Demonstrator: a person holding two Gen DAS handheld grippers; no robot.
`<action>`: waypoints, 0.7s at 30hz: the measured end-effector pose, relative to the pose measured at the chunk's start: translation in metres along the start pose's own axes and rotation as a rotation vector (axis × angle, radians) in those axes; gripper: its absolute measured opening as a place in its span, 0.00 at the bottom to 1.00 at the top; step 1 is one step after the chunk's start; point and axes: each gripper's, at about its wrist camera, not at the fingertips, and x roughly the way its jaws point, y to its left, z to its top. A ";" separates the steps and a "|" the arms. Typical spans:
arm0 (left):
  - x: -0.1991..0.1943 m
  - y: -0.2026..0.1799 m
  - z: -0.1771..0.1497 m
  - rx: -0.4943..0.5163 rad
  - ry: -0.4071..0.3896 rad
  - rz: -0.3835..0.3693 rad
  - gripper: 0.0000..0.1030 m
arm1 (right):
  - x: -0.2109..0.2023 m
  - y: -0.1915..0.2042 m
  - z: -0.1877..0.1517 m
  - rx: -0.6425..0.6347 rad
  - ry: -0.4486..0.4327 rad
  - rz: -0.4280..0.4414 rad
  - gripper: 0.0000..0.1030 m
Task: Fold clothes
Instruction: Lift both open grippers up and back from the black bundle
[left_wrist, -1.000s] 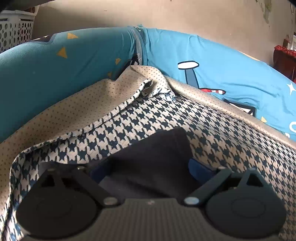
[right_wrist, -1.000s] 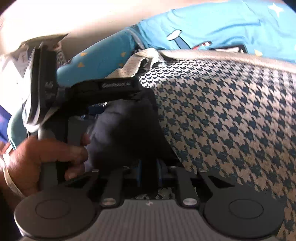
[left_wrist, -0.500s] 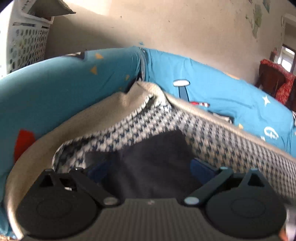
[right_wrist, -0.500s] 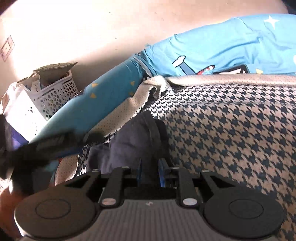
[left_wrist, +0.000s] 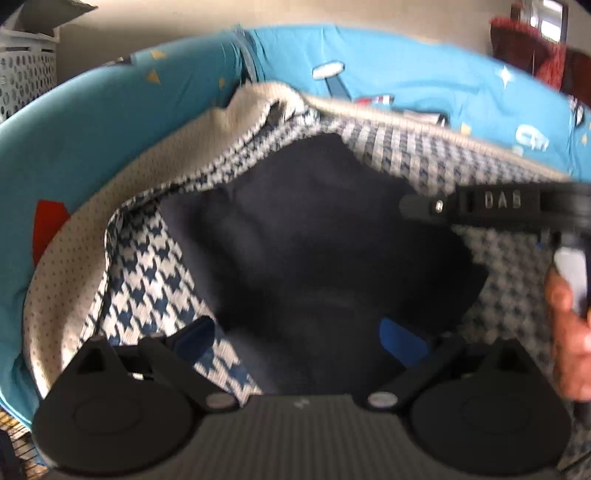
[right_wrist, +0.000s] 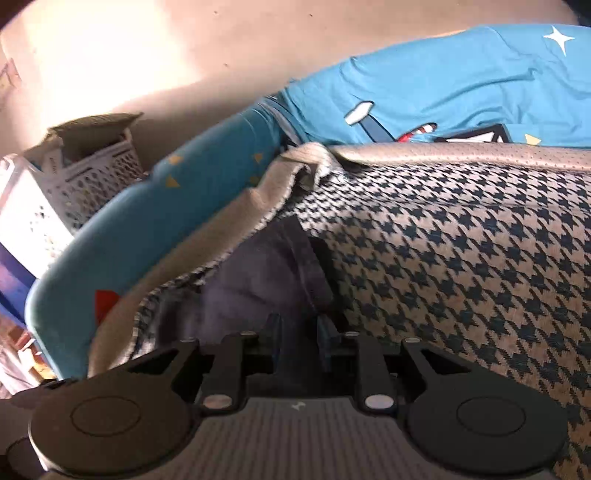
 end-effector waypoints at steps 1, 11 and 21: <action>0.003 -0.001 -0.002 0.010 0.018 0.009 0.97 | 0.003 -0.001 -0.001 0.001 0.004 -0.018 0.21; -0.004 0.002 0.000 -0.058 0.040 0.049 1.00 | -0.010 -0.009 0.008 0.071 -0.002 -0.065 0.31; -0.034 -0.003 0.010 -0.295 -0.011 0.026 1.00 | -0.037 0.014 0.009 -0.051 0.082 -0.207 0.50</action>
